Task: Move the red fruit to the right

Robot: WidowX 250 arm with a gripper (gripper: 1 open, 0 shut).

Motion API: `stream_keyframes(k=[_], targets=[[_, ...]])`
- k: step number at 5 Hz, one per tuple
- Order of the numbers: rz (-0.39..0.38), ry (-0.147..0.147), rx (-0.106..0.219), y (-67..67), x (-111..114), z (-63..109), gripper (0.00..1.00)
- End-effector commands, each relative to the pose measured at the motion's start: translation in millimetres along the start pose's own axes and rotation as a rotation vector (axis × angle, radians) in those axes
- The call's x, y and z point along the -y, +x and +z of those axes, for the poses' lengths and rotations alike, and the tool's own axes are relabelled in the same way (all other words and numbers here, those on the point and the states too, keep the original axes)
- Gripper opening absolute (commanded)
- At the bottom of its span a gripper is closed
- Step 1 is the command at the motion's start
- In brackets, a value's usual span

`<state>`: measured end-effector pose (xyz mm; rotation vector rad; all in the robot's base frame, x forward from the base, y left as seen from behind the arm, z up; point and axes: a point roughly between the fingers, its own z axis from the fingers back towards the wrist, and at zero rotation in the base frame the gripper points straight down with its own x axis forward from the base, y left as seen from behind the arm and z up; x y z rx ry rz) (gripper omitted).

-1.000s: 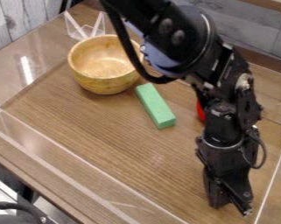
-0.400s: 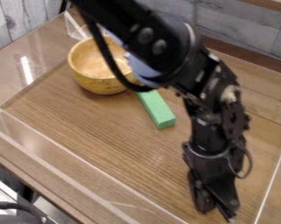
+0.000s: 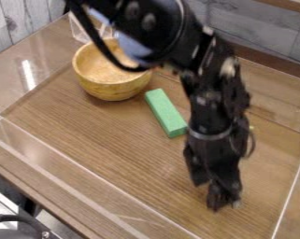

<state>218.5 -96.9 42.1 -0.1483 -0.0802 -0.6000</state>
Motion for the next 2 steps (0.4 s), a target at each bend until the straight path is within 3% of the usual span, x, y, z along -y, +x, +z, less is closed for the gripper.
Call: stream_keyframes(k=[1, 2], targets=[[-0.024, 0.037, 0.065, 21.1, -13, 24.8, 0.00], [-0.059, 0.035, 0.064, 32.7, -21, 22.8, 0.00]])
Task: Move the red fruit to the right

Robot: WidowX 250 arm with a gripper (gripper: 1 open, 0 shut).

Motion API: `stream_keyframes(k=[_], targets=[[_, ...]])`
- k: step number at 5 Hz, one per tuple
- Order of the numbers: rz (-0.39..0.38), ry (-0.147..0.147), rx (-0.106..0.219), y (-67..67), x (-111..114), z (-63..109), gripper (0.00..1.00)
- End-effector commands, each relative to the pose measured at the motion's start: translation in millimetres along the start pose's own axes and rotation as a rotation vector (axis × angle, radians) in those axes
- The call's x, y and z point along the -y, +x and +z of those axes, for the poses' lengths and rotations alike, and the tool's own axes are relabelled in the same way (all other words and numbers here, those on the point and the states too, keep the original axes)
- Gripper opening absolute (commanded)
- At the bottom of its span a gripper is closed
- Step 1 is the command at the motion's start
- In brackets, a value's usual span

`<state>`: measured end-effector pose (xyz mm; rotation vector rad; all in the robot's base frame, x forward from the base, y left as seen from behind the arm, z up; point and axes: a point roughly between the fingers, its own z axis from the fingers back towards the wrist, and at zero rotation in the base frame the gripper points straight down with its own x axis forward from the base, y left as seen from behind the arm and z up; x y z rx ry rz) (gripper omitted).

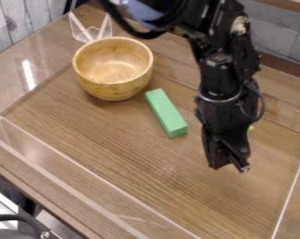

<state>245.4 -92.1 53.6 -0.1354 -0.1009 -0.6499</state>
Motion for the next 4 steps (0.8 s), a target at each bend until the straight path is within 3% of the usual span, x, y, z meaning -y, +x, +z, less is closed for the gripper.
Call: stream_keyframes(k=[1, 3, 4], targets=[[-0.054, 0.011, 0.041, 20.2, -10, 5.3, 0.00], [-0.099, 0.002, 0.020, 20.2, -23, -15.4, 0.00], [-0.134, -0.004, 0.012, 27.4, -24, -23.8, 0.00]])
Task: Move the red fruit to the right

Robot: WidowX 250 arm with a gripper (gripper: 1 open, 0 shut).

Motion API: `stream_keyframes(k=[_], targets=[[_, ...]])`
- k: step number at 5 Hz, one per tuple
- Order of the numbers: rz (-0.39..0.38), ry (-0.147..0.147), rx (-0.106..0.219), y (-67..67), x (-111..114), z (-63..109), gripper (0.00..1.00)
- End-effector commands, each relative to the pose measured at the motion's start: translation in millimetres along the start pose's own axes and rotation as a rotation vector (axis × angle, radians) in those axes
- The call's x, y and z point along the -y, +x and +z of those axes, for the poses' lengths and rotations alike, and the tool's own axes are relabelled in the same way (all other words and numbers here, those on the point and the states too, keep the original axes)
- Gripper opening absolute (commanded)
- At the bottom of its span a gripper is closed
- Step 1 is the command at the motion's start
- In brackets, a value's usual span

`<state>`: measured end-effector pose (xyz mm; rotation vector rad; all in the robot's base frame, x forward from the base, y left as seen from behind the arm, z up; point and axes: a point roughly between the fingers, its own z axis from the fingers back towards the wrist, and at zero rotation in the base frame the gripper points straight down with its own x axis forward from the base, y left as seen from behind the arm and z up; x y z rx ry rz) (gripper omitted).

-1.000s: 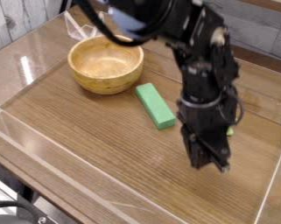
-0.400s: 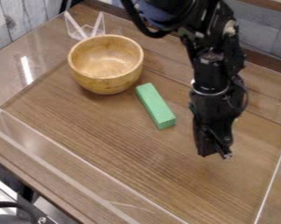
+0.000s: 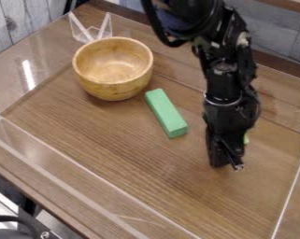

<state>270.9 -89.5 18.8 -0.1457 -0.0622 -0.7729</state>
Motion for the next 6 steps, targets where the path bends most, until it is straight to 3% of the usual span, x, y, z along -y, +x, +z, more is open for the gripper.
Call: stream_keyframes(k=[1, 3, 5, 6], targets=[[-0.043, 0.025, 0.045, 20.1, -4, 11.2, 0.00], [-0.091, 0.017, 0.033, 1.8, -26, 14.9, 0.00], [-0.193, 0.011, 0.029, 7.4, -32, 35.1, 0.00], [-0.198, 0.020, 0.033, 4.9, -36, 54.9, 0.00]])
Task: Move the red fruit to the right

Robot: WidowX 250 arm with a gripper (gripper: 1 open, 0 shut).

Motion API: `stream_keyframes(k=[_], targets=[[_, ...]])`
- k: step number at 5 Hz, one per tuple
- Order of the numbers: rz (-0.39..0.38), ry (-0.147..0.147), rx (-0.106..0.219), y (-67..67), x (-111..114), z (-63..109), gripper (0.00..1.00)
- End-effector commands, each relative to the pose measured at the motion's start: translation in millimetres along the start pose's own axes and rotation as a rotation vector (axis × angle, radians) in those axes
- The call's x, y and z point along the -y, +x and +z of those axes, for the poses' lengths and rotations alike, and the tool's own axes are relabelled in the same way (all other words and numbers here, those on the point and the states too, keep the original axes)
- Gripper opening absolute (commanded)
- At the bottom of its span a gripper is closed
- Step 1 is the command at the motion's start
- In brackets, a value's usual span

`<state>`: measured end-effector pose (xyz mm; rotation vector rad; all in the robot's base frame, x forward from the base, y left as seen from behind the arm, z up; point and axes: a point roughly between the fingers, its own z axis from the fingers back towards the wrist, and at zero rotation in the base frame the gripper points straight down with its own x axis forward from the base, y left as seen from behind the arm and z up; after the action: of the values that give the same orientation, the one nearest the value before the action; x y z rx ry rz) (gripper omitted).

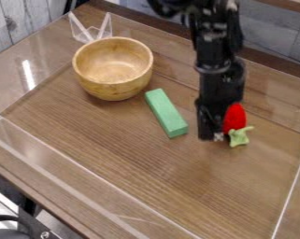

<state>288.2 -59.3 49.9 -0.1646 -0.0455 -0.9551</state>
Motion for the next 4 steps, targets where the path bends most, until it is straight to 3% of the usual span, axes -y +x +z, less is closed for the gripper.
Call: stream_keyframes(k=[1, 2, 4], targets=[[-0.029, 0.067, 0.043, 10.4, -10, 32.8, 0.00], [-0.048, 0.074, 0.045, 8.9, -10, 48.7, 0.00], [-0.002, 0.109, 0.056, 16.0, 2, 38.3, 0.00]])
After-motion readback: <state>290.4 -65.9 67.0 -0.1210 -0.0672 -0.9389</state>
